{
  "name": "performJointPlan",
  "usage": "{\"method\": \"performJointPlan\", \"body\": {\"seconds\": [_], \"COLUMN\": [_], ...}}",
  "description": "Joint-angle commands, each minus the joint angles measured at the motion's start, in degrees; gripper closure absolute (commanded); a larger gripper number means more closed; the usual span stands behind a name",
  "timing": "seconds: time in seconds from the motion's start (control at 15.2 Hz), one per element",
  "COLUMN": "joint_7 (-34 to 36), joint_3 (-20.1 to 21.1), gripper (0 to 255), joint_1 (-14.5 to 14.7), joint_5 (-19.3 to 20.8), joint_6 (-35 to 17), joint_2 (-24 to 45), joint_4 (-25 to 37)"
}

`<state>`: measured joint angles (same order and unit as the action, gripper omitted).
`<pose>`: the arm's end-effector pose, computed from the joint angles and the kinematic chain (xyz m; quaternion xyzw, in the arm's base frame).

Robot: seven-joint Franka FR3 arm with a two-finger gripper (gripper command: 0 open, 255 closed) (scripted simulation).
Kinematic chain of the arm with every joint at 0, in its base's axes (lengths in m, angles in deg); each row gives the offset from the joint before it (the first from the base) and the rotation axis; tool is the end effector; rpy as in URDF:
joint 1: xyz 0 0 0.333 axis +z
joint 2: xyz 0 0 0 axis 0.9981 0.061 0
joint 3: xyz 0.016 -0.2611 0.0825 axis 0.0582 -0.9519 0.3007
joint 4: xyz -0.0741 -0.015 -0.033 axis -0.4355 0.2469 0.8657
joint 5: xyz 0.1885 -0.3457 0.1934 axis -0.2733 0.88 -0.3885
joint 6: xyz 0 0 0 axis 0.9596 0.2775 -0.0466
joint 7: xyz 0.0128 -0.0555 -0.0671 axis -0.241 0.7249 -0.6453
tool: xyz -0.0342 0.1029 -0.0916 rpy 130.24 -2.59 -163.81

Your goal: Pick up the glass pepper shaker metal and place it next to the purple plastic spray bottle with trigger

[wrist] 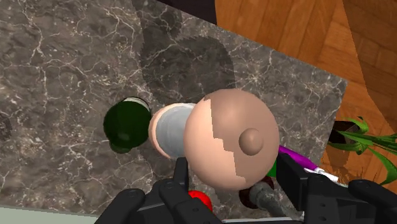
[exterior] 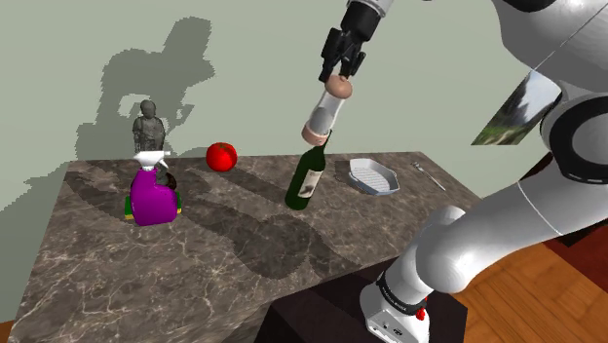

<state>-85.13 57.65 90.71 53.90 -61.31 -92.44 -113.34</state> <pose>0.4791 -0.0021 0.6400 -0.9899 0.0443 0.0098 0.1346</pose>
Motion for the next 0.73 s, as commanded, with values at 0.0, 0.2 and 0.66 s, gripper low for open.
{"method": "performJointPlan", "body": {"seconds": [0.0,0.2,0.66], "joint_7": [2.5,6.0,14.1], "joint_3": [1.7,4.1,9.1], "gripper": [255,255,255], "joint_1": [0.9,2.3,5.6], "joint_5": [-0.8,-1.7,-2.4], "joint_6": [-0.8,-2.2,-4.2], "joint_2": [2.0,5.2,14.5], "joint_4": [1.8,4.6,14.1]}}
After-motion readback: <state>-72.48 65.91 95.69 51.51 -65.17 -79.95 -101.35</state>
